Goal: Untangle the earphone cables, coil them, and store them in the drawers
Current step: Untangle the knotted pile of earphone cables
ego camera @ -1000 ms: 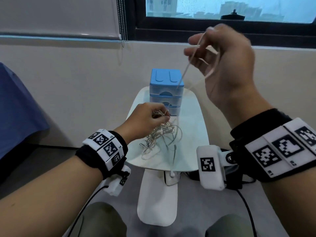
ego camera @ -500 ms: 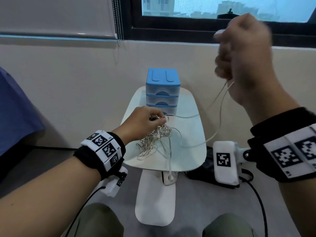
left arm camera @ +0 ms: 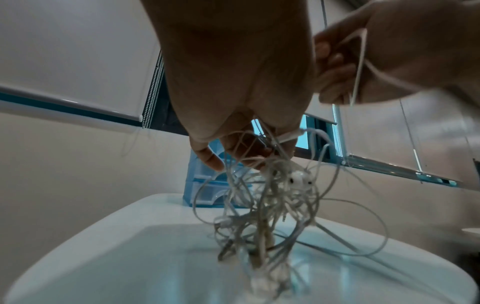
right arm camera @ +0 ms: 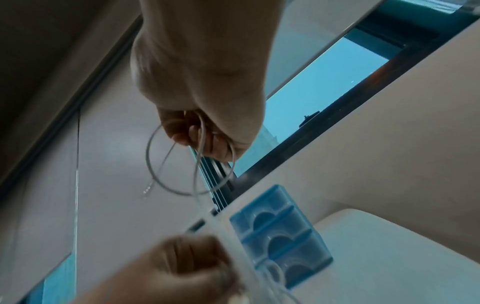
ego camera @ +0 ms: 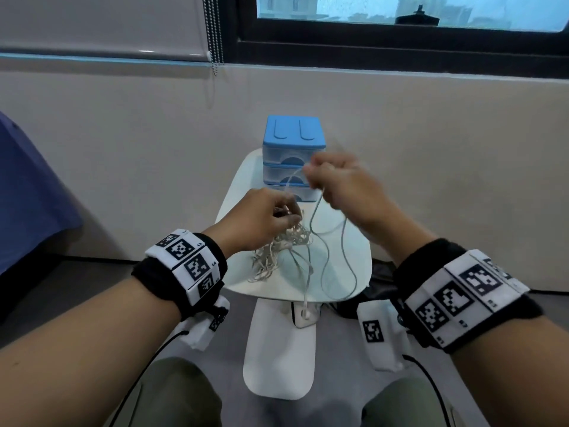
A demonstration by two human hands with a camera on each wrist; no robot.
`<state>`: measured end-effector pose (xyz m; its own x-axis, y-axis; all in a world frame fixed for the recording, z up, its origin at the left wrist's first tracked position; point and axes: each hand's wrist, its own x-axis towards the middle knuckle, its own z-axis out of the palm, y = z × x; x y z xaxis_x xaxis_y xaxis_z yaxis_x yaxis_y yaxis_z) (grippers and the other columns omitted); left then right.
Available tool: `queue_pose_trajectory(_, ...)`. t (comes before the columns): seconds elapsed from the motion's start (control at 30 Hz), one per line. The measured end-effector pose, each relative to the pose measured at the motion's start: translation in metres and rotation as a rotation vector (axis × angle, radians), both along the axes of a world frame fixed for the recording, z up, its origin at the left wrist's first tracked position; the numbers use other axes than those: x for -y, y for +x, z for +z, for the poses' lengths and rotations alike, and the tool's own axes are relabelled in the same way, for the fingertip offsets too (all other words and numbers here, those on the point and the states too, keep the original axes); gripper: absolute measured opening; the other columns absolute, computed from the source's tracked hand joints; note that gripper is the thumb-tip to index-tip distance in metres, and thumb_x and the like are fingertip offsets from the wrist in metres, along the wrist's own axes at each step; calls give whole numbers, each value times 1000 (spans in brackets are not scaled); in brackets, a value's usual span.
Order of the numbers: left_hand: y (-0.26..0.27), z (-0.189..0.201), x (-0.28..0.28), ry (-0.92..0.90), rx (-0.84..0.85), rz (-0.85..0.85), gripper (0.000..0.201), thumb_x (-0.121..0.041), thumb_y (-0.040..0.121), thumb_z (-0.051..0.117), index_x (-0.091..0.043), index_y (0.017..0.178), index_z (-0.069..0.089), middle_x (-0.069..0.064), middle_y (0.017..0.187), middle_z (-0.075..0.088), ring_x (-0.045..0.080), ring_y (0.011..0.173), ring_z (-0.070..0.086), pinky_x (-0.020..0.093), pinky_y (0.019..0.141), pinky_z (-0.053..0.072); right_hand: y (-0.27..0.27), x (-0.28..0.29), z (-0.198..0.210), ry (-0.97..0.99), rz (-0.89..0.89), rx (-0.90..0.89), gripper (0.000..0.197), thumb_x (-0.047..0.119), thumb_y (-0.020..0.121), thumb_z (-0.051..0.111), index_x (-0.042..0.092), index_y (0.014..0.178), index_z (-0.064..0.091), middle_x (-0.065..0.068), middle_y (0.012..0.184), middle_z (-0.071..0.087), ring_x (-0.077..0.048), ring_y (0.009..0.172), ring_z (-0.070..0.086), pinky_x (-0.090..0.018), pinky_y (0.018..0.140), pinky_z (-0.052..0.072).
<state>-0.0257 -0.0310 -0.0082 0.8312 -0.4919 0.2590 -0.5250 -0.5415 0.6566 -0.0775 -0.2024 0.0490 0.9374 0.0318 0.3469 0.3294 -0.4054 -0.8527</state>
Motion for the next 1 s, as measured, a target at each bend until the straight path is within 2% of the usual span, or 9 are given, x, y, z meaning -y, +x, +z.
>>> queue_pose_trajectory(0.1,1,-8,-4,23,-56,-6,8,-21,93,74,-27,88,75,-6,84,74,9,77,69,21,71,50,-9,4,31,266,-34,173,32,13,90,57,17,60,48,6,53,39,-8,49,33,-18,47,27)
queue_pose_trajectory(0.23,-3,-7,-9,-35,-73,7,6,-24,94,73,-29,93,75,0,86,73,18,80,69,32,77,57,-8,26,56,143,-287,272,34,21,86,54,21,53,49,5,53,41,-14,54,37,-27,52,29)
queue_pose_trajectory(0.4,-7,-12,-13,-8,-96,-29,8,-29,94,73,-33,102,71,-4,88,71,12,82,66,29,81,54,-1,61,37,-218,-492,108,25,16,86,57,-2,72,64,-2,55,44,-8,44,33,-25,45,28)
queue_pose_trajectory(0.5,-10,-20,-12,-7,-100,-51,11,-26,93,73,-30,103,72,-4,92,73,13,85,68,34,85,56,0,70,7,-389,-515,-83,18,15,83,58,6,74,70,-7,62,56,-19,56,46,-25,50,35)
queue_pose_trajectory(0.6,-12,-30,-9,29,-62,-69,14,-24,91,74,-26,105,73,-9,96,72,9,88,67,35,87,55,0,69,-22,-489,-545,-238,14,23,85,58,20,93,69,-3,89,66,-22,75,60,-26,61,42)
queue_pose_trajectory(0.7,-9,-36,-7,59,-25,-69,16,-22,90,75,-23,106,73,-7,98,70,11,91,65,34,87,53,1,61,-42,-506,-461,-248,25,27,86,65,27,112,63,-2,99,65,-23,89,62,-30,71,44)
queue_pose_trajectory(0.8,-6,-38,-6,101,1,-56,11,-23,91,74,-22,102,73,-9,94,67,8,87,63,30,81,49,0,44,-57,-512,-268,-320,10,18,86,70,20,95,67,-1,93,66,-24,89,62,-26,64,44)
queue_pose_trajectory(0.9,-5,-40,-6,134,26,-53,7,-25,91,74,-27,90,68,-8,87,64,10,82,60,30,76,47,0,33,-81,-472,-132,-502,5,19,83,75,19,84,70,-2,91,69,-21,88,62,-30,74,51)
queue_pose_trajectory(1.0,-4,-42,-7,139,18,-48,21,-22,91,72,-35,79,60,-8,84,63,10,79,58,29,73,45,0,35,-99,-166,-86,-614,13,11,83,73,13,72,68,-3,72,65,-19,73,58,-31,71,52)
